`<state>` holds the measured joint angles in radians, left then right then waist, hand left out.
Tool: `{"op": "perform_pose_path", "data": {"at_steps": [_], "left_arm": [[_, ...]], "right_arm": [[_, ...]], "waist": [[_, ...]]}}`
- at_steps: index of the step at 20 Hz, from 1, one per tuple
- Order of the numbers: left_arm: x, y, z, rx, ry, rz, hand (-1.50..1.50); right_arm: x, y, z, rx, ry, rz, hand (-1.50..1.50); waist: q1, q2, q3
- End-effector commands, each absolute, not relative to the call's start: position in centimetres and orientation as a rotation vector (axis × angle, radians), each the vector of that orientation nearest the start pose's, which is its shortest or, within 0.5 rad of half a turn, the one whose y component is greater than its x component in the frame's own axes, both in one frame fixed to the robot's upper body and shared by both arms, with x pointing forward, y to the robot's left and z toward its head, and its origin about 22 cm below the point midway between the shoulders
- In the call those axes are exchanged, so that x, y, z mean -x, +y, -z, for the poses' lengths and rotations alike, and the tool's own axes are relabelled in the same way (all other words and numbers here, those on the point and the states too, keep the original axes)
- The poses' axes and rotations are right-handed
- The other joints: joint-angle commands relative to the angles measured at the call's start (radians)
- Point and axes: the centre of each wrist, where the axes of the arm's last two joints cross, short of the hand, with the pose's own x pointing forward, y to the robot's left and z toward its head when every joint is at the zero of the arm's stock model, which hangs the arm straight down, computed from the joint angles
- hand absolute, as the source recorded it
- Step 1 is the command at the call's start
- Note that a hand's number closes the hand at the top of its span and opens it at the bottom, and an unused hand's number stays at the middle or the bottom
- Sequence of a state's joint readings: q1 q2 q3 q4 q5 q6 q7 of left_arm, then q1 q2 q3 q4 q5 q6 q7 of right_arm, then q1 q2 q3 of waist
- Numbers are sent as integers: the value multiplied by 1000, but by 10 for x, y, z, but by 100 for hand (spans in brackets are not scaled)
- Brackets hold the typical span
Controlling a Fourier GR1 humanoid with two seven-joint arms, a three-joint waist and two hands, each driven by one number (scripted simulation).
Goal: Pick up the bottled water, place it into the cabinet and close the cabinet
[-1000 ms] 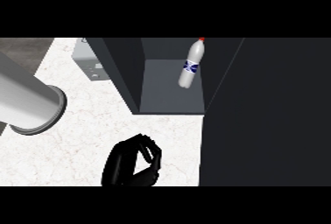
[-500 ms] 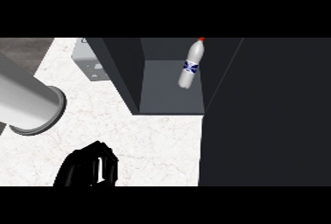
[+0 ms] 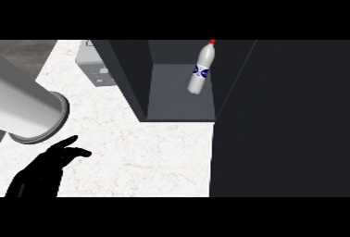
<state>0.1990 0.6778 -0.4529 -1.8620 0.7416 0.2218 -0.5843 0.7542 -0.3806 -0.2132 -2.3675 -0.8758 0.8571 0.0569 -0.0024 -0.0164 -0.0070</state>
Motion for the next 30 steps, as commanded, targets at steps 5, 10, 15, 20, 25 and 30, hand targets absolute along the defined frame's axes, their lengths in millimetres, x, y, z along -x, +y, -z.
{"op": "perform_pose_path", "data": {"at_steps": [5,10,15,20,25,30], "left_arm": [[-154,307,-53,248,-1872,-33,-150],[-148,324,-57,246,-1871,-48,-150],[-142,330,-58,259,-1846,-55,-150],[-139,349,-65,223,-1852,-60,-150],[-132,357,-66,221,-1847,-62,-150],[-129,370,-73,219,-1842,-30,-150]], "right_arm": [[-58,-277,-183,-740,-1744,-772,150],[-67,-269,-183,-791,-1733,-824,150],[-80,-261,-184,-831,-1689,-942,150],[-93,-253,-183,-842,-1672,-975,150],[-102,-240,-179,-902,-1651,-917,150],[-114,-224,-175,-930,-1613,-869,150]], "waist": [[22,-9,-6],[33,-10,-10],[38,-19,-16],[46,-23,-17],[44,-28,-19],[51,-24,-17]]}}
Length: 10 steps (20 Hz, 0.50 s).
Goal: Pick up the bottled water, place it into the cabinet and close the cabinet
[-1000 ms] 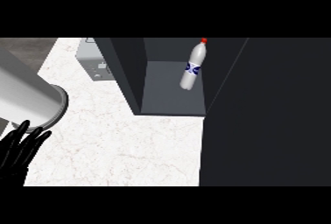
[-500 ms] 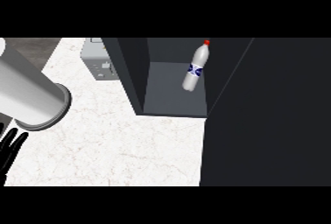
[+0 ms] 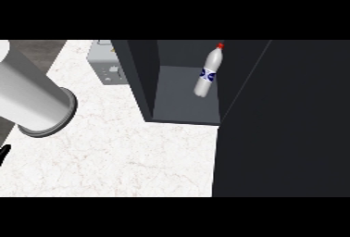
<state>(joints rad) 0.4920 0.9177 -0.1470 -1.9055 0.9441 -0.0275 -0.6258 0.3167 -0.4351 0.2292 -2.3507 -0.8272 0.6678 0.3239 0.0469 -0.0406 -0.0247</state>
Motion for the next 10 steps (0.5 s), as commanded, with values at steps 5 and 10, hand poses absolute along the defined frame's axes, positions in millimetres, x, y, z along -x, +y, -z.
{"op": "perform_pose_path", "data": {"at_steps": [5,10], "left_arm": [[-125,377,-73,236,-1838,-33,-150],[-123,388,-80,233,-1854,-14,-150]], "right_arm": [[-130,-204,-178,-973,-1619,-850,150],[-147,-177,-183,-1011,-1609,-802,150]], "waist": [[19,3,-2],[37,4,1]]}}
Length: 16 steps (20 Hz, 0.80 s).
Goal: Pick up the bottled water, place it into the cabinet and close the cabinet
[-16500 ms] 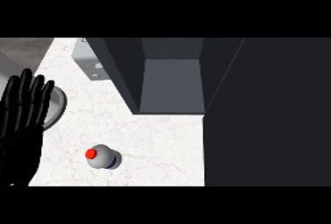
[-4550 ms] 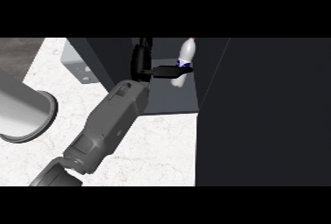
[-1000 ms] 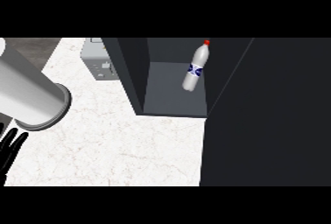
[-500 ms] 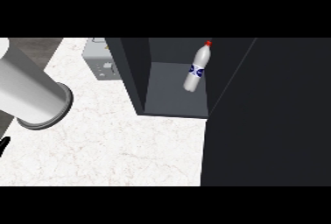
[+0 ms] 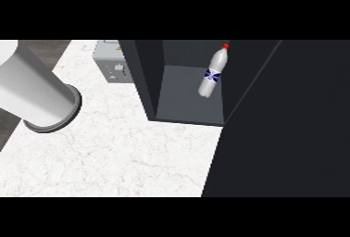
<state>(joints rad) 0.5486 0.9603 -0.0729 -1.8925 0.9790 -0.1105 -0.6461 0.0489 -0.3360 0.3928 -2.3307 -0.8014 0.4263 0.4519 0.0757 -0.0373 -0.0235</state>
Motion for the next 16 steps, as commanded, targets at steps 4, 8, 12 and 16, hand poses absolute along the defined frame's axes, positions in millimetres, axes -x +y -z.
{"op": "perform_pose_path", "data": {"at_steps": [4,8,12,16], "left_arm": [[-120,396,-82,245,-1856,-23,-150],[-121,405,-91,275,-1862,15,-150],[-114,421,-88,268,-1867,7,-150],[-112,430,-100,281,-1903,4,-150]], "right_arm": [[-163,-150,-187,-1042,-1594,-718,150],[-178,-104,-195,-1045,-1517,-785,150],[-185,-53,-211,-1075,-1348,-936,150],[-202,-22,-236,-1163,-1312,-1053,150]], "waist": [[15,5,2],[50,17,6],[51,28,11],[50,36,19]]}}
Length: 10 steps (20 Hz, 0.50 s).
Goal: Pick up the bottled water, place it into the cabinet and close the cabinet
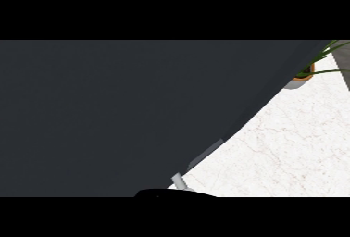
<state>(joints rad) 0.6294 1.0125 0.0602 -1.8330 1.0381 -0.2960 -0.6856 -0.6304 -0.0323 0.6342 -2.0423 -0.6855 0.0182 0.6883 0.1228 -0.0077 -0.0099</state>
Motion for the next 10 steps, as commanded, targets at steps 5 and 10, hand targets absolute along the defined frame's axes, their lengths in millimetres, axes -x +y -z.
{"op": "perform_pose_path", "data": {"at_steps": [5,10], "left_arm": [[-86,451,-92,246,-1898,-35,-150],[-61,459,-93,220,-1881,-63,-150]], "right_arm": [[-245,0,-263,-1139,-1243,-1000,150],[-279,-5,-235,-1159,-1171,-857,150]], "waist": [[-39,6,8],[-72,7,10]]}}
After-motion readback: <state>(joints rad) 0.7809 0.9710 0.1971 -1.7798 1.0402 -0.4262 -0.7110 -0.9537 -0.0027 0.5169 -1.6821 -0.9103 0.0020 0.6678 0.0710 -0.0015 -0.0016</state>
